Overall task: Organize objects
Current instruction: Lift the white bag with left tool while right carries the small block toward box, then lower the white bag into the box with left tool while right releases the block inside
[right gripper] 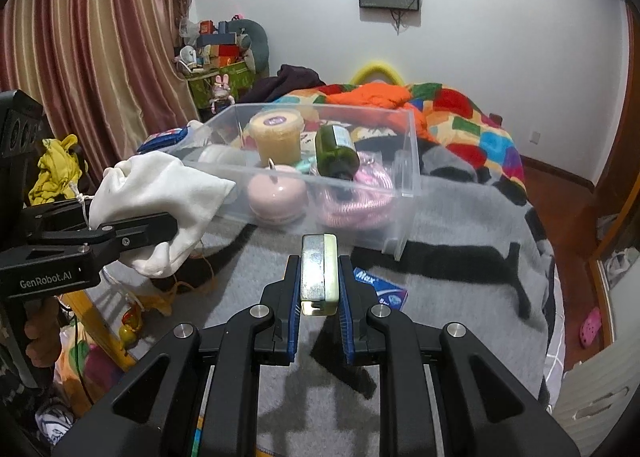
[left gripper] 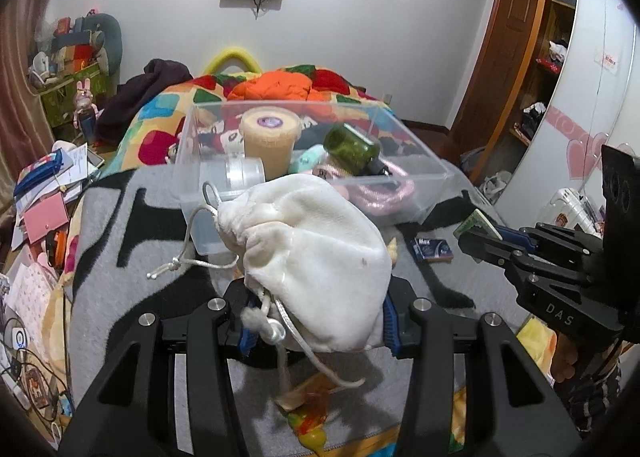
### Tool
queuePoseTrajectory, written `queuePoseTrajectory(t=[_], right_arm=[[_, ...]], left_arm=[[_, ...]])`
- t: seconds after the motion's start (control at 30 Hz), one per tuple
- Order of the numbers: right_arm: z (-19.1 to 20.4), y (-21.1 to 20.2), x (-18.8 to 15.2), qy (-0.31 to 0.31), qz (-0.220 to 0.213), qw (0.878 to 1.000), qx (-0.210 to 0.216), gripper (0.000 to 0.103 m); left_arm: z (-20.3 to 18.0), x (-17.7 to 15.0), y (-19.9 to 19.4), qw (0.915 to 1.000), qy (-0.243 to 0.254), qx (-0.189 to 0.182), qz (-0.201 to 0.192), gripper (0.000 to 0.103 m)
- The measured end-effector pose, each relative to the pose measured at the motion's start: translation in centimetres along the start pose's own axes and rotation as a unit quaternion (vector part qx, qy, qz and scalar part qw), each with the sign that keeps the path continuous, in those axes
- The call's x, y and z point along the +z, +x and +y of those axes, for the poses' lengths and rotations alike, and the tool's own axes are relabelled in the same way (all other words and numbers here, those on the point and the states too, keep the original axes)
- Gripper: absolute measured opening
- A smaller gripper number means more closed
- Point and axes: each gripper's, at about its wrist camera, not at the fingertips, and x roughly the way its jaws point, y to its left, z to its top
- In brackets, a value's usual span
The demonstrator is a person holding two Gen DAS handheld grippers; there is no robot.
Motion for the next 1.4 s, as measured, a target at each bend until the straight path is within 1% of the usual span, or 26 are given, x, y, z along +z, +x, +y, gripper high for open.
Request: queuePoseTrajectory(t=[0.6, 1.17, 1.4], right_arm=[[-0.7, -0.6, 2.8, -0.006, -0.030, 0.999, -0.008, 0.015], [-1.1, 0.1, 3.8, -0.007, -0.039, 0.999, -0.003, 0.015], [-1.8, 0.2, 3.7, 0.002, -0.037, 0.999, -0.009, 0.015]], left_arm=[[-0.4, 2.9, -1.2, 0.9989, 0.019, 0.001, -0.042, 0.045], [0.2, 6.5, -1.7, 0.9969, 0.004, -0.013, -0.077, 0.045], [0.8, 7.8, -1.5, 0.9965, -0.002, -0.016, -0.082, 0.045]])
